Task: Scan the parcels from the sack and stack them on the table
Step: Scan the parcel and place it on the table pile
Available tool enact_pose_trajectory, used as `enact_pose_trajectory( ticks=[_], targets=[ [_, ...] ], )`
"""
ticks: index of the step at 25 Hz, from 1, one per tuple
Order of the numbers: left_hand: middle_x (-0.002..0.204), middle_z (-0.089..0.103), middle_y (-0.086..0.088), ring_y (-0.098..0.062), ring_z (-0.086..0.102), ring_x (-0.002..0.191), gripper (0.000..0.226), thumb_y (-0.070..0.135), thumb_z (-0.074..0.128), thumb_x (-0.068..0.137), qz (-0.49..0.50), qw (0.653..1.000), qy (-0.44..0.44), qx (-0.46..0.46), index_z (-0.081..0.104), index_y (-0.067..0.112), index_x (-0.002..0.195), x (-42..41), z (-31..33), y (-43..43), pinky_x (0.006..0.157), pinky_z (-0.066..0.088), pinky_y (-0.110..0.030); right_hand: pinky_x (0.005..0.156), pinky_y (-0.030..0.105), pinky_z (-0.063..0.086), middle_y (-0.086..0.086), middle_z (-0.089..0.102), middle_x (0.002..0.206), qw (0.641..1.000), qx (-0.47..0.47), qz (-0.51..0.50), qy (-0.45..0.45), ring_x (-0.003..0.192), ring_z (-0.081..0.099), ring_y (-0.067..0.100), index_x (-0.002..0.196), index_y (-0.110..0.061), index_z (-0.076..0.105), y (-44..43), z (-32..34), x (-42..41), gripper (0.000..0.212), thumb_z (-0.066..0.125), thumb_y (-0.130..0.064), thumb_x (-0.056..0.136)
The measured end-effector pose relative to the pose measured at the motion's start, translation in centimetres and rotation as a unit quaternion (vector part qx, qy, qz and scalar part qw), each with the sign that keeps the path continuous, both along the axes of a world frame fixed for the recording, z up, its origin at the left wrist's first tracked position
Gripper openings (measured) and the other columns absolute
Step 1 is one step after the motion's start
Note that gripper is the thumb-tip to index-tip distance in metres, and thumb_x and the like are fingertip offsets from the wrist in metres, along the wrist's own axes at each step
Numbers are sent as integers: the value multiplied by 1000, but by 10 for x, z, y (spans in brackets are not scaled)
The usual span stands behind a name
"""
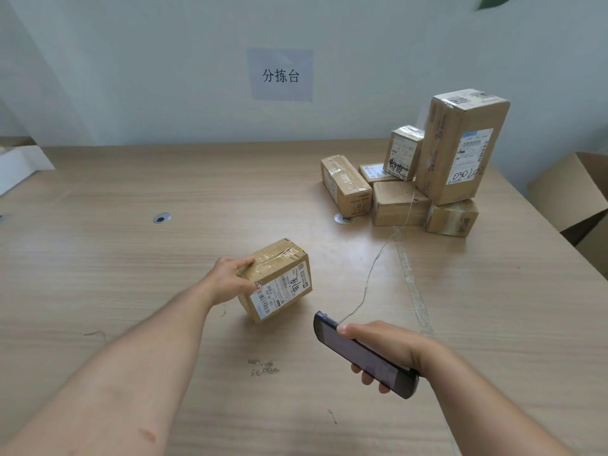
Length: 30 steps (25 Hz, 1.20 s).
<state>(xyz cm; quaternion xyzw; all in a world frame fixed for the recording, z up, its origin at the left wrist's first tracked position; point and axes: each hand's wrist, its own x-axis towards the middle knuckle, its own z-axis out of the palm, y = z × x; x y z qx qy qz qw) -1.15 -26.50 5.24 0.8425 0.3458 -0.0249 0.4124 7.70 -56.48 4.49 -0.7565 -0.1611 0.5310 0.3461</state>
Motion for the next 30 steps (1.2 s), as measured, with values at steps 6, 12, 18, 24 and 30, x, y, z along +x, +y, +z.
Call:
enact_pose_trajectory(
  ticks=[6,12,18,24,30],
  targets=[
    [135,36,-5,-22,44,122,80,15,73,62,6,1000,5,12,51,23,138,3,6,11,94,37,-26,60,33,52,8,67,88,999,-16,50,1,69,66,22,112,-12,62,14,1,2,51,52,-57,89],
    [138,30,-6,-24,36,131,70,6,69,77,1,1000,14,25,46,23,141,8,4,18,92,32,-24,60,34,52,8,67,87,998,-8,61,16,69,65,22,109,-12,63,24,1,3,57,55,-60,78],
    [143,29,-5,-22,34,134,75,14,72,71,-2,999,18,37,46,22,142,8,4,18,93,31,-23,59,32,50,8,67,88,996,-20,84,23,70,64,23,111,-10,62,28,1,2,63,56,-61,75],
    [140,28,-5,-25,36,131,70,8,66,79,-13,999,14,51,43,24,144,12,9,12,90,34,-25,59,33,49,9,65,89,990,-46,128,37,73,63,24,118,-9,60,30,1,-4,69,56,-61,73],
    [139,28,-5,-25,35,133,71,9,67,79,-2,999,15,45,43,23,144,11,10,11,95,33,-26,62,34,51,7,68,91,987,-51,152,21,74,66,23,120,-9,62,33,2,-2,80,58,-69,67]
  ],
)
